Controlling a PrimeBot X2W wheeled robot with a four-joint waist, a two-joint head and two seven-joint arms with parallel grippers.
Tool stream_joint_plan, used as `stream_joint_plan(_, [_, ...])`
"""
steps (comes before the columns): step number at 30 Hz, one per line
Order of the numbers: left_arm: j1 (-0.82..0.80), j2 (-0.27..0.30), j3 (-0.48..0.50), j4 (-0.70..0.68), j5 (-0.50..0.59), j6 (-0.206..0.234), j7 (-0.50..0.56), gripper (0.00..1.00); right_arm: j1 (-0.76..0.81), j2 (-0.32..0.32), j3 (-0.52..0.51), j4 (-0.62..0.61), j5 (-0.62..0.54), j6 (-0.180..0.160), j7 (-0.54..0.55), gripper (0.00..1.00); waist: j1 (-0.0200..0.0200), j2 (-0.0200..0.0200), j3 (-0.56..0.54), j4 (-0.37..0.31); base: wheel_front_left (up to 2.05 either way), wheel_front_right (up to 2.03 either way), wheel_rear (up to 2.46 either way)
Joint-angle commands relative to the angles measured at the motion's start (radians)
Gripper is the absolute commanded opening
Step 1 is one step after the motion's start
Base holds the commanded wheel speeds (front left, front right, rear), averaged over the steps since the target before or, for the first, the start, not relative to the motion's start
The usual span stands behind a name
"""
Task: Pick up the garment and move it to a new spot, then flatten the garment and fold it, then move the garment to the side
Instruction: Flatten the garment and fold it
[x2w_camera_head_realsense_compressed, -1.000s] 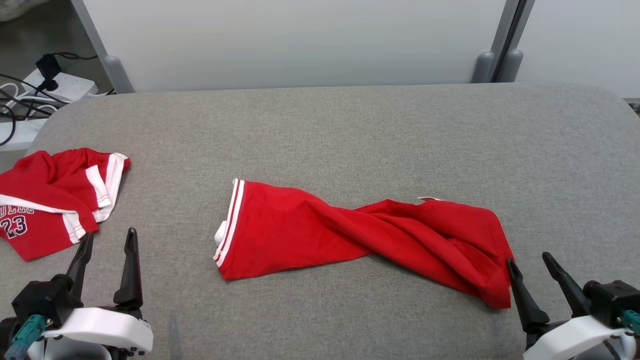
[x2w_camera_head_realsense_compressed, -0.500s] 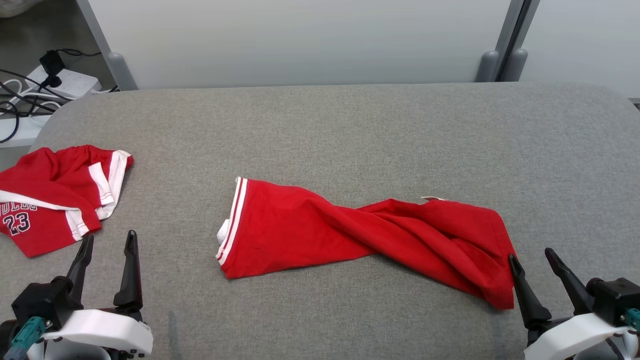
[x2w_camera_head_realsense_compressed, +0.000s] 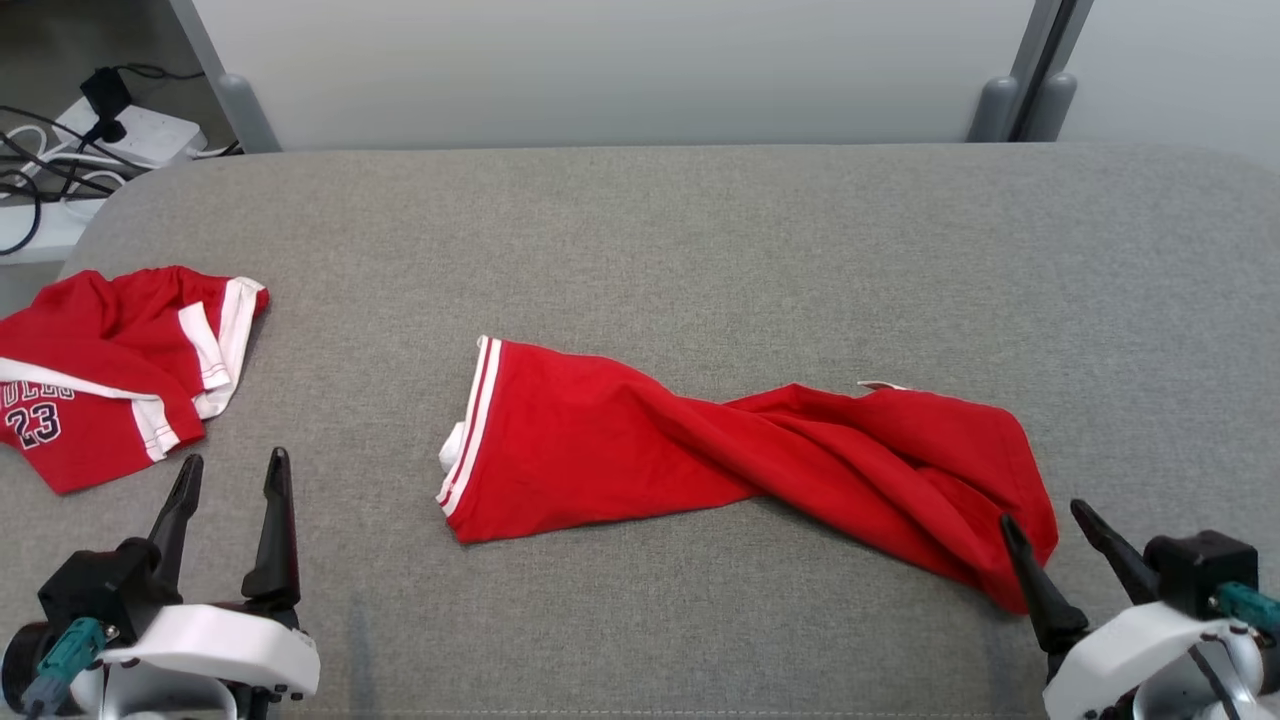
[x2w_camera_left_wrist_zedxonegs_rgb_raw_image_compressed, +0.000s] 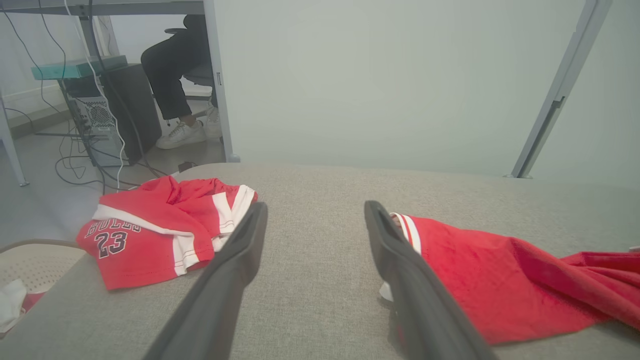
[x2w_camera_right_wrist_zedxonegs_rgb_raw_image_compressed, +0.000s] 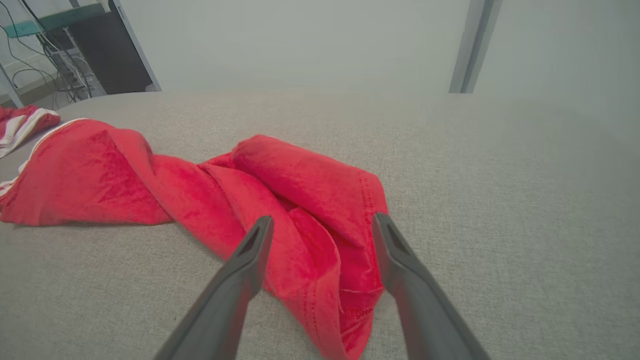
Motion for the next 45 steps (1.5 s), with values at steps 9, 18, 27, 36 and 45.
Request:
stream_joint_plan(9, [-0.137,-0.001,0.008,0.009,-0.005,-0.020,-0.031,1.00,-0.217,-0.125,0.126,0.105,0.106,0.004,0.184,1.00,0.0000,0.0000,0.101,0.066,0.00,0.00,0.00])
stream_joint_plan(18, [-0.174,-0.011,0.005,0.062,-0.011,-0.033,-0.061,1.00,-0.246,-0.202,0.202,0.068,0.162,0.004,0.323,1.00,0.0000,0.0000,0.127,0.082,0.00,0.00,0.00])
stream_joint_plan(27, [-0.179,-0.011,0.011,0.089,-0.016,-0.037,-0.079,1.00,-0.159,-0.207,0.148,-0.041,0.142,0.004,0.393,1.00,0.0000,0.0000,0.125,0.071,0.00,0.00,0.00])
stream_joint_plan(36, [-0.190,-0.008,0.010,0.099,-0.017,-0.040,-0.084,1.00,-0.133,-0.173,0.120,-0.069,0.140,0.004,0.435,1.00,0.0000,0.0000,0.127,0.055,0.00,0.00,0.00])
stream_joint_plan(45, [-0.199,-0.005,-0.002,0.109,-0.015,-0.042,-0.085,1.00,-0.190,-0.153,0.132,0.014,0.183,0.004,0.385,0.36,0.0000,0.0000,0.123,0.058,0.00,0.00,0.00])
